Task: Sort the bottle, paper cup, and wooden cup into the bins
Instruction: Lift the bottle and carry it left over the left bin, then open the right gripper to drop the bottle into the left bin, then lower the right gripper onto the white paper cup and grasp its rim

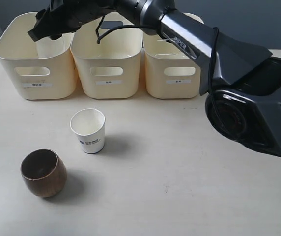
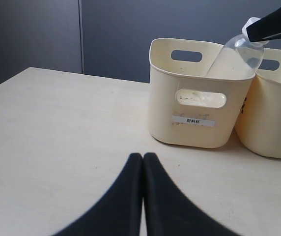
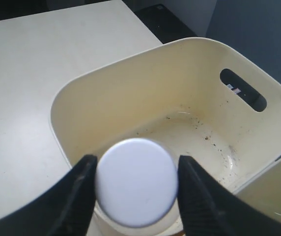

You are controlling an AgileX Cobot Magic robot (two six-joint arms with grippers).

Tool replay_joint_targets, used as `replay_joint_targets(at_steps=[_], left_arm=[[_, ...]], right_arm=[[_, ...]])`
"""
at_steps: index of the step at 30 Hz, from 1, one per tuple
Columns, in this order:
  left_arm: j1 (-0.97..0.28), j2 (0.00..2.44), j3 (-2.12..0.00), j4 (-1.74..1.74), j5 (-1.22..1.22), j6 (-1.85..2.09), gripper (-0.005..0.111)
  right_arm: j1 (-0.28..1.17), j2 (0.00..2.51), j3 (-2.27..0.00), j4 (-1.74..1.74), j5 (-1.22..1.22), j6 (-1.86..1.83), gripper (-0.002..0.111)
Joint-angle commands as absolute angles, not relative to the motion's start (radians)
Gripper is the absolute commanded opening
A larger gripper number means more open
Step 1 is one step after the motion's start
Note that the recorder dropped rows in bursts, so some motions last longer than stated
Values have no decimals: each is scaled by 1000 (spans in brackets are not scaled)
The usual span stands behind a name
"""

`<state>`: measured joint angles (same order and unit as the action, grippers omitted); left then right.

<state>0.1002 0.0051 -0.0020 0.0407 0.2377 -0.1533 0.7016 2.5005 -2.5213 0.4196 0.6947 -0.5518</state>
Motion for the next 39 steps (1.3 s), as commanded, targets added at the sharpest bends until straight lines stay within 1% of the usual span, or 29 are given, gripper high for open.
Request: replay_joint_targets(at_steps=[1,11,17,22,26,31,39], left_arm=[[96,0,0,42,231,-155,0],[96,0,0,42,231,-155,0],[96,0,0,42,231,-155,0],[96,0,0,42,231,-155,0],[96,0,0,42,231,-155,0],[96,0,0,42,231,-155,0],[96,0,0,42,231,-155,0]], right_arm=[[700,2466,-2529,421,683,-559,60],[700,2420,-2529,421,725,-557,61],[700,2312,-2529,336,977,-585,61],[700,2208,-2529,344,1221,-686,61],[700,2150,-2510,346,1221,-681,61],[700,2139,-2490,395,1221,-679,61],[777,2117,-2278,300,1221,-630,61]])
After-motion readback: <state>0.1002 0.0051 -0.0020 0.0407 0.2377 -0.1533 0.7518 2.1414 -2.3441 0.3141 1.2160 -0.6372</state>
